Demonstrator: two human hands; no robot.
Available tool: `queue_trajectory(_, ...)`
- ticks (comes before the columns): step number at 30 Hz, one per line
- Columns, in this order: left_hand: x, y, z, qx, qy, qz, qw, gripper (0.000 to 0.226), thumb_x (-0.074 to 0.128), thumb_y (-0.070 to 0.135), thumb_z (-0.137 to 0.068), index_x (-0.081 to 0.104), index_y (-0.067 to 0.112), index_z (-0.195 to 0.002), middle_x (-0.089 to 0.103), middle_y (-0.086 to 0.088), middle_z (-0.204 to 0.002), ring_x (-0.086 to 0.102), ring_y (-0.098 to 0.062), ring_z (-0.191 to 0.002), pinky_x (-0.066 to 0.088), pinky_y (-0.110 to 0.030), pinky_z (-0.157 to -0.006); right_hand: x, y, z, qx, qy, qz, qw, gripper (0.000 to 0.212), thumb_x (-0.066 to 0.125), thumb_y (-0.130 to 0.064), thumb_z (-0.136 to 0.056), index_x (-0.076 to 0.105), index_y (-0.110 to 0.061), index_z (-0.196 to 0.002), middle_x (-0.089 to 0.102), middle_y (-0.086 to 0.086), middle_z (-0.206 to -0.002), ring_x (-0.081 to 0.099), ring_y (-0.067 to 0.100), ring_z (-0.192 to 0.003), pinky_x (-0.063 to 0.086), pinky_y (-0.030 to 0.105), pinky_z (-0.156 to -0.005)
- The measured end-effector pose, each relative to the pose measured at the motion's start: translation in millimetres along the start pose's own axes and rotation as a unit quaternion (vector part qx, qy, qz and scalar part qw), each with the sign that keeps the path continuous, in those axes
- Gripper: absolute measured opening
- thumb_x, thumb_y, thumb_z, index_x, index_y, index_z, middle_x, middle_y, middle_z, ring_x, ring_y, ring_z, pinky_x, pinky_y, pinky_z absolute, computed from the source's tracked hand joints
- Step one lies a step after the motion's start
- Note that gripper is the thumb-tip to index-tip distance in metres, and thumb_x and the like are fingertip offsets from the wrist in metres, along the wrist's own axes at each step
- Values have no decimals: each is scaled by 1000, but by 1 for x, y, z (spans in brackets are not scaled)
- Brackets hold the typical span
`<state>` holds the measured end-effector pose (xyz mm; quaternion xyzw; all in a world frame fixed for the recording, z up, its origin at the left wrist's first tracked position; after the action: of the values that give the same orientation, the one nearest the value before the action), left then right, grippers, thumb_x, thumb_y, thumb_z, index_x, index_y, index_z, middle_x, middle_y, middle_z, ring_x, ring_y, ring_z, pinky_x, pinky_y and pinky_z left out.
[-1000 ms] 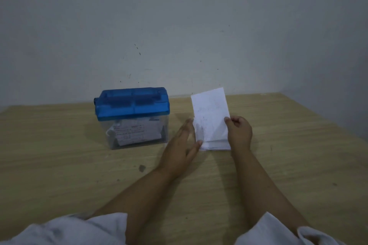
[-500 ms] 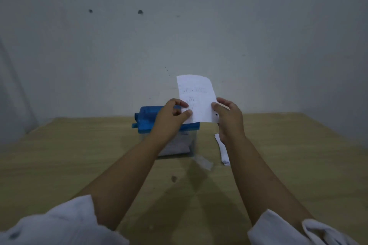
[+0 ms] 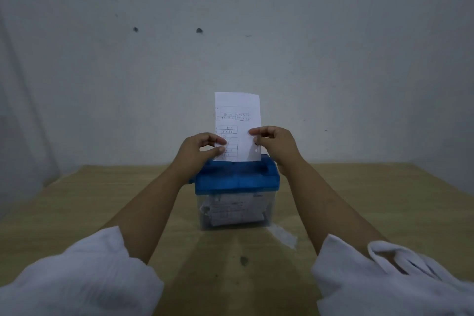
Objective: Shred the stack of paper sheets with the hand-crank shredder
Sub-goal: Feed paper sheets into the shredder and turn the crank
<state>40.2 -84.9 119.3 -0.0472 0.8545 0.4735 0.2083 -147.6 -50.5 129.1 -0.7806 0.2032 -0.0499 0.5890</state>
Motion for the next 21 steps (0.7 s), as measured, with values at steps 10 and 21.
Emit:
queue_trajectory(10, 4, -21, -1, -66, -40, 41, 996, 9, 67, 13, -85, 68, 19, -92, 65, 11, -90, 59, -3, -83, 51, -13, -68, -1, 34, 2, 41, -55, -22, 997, 35, 60, -16, -90, 51, -21, -123, 65, 1, -98, 59, 12, -92, 49, 25, -76)
queue_trajectory(21, 3, -5, 27, -72, -63, 52, 994, 9, 69, 16, -84, 67, 24, -87, 68, -7, -90, 62, -9, -76, 54, -18, -67, -11, 32, 38, 21, -27, -67, 997, 33, 62, -16, -89, 53, -27, -118, 68, 5, -93, 63, 18, -90, 52, 36, -81)
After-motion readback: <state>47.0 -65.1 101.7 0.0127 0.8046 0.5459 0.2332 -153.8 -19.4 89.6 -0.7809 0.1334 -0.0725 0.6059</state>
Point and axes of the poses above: each hand's wrist, its own z-axis away from the middle knuckle, its own x-axis out of the palm, y = z × x, the point moved 3 cm from there along -z, towards the middle knuckle
